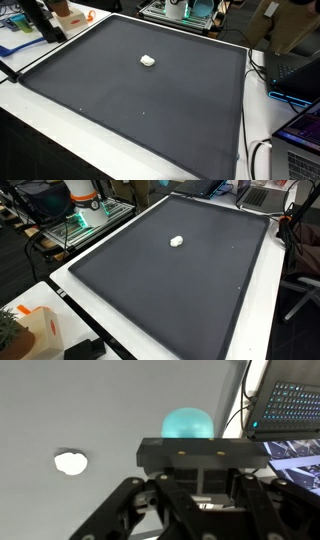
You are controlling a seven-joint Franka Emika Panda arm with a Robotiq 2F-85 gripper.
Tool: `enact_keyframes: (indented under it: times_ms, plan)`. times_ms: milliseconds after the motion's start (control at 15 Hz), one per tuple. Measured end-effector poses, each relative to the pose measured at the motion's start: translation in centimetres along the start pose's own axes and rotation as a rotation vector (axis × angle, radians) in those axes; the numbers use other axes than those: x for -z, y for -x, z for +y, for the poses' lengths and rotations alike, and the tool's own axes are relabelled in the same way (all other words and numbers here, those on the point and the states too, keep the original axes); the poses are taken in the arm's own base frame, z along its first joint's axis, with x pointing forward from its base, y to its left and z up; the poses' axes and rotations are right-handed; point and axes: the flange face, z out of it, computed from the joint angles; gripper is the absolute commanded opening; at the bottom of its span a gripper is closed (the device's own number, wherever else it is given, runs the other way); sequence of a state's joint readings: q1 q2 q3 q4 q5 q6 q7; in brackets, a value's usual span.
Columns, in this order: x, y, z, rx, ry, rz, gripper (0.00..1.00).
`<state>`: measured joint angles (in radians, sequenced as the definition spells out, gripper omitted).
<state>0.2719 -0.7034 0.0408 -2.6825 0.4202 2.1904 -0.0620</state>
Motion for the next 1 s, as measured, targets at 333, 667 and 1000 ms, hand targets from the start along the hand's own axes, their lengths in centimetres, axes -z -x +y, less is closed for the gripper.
enact_keyframes:
  times_ms: [333,667,1000]
  plan:
    - [0.1,-0.6,-1.4,0.147,0.174,0.032,0.22]
    - [2.9,-3.9,-0.6,0.312,0.390,-0.021,0.22]
    - [5.5,-8.1,2.5,0.505,0.384,-0.092,0.47]
